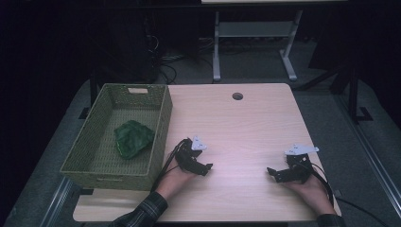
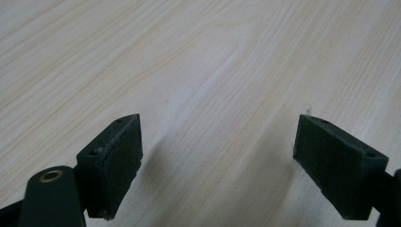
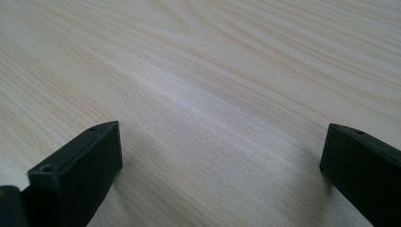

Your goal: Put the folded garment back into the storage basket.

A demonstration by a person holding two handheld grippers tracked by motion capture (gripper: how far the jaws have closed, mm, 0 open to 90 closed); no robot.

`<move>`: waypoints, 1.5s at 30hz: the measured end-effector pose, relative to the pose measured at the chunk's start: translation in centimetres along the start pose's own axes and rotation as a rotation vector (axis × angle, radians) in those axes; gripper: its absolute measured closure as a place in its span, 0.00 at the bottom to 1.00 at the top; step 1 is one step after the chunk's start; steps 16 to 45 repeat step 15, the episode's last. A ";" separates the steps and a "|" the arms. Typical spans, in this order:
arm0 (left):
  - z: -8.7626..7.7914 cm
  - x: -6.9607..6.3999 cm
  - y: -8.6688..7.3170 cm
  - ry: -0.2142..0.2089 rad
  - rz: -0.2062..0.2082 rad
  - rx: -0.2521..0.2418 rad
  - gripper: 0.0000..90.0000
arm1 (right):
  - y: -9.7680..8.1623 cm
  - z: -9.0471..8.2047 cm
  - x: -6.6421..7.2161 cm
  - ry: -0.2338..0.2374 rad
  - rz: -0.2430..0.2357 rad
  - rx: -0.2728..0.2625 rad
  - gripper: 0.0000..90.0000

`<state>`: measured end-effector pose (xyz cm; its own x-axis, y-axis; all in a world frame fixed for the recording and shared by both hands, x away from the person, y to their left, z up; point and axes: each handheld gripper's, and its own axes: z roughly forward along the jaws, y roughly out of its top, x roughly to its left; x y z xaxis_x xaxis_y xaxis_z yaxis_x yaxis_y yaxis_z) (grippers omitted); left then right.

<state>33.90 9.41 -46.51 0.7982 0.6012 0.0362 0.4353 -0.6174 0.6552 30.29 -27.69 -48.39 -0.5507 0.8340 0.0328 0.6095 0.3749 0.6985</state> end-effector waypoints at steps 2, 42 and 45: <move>0.2 0.1 -0.2 -0.003 -0.007 0.004 0.18 | 0.0 0.0 0.0 0.000 0.000 0.000 0.00; 0.5 0.4 -1.5 -0.019 -0.025 -0.087 0.14 | 0.0 0.0 0.0 0.000 0.000 0.000 0.00; 0.5 0.4 -1.5 -0.019 -0.025 -0.087 0.14 | 0.0 0.0 0.0 0.000 0.000 0.000 0.00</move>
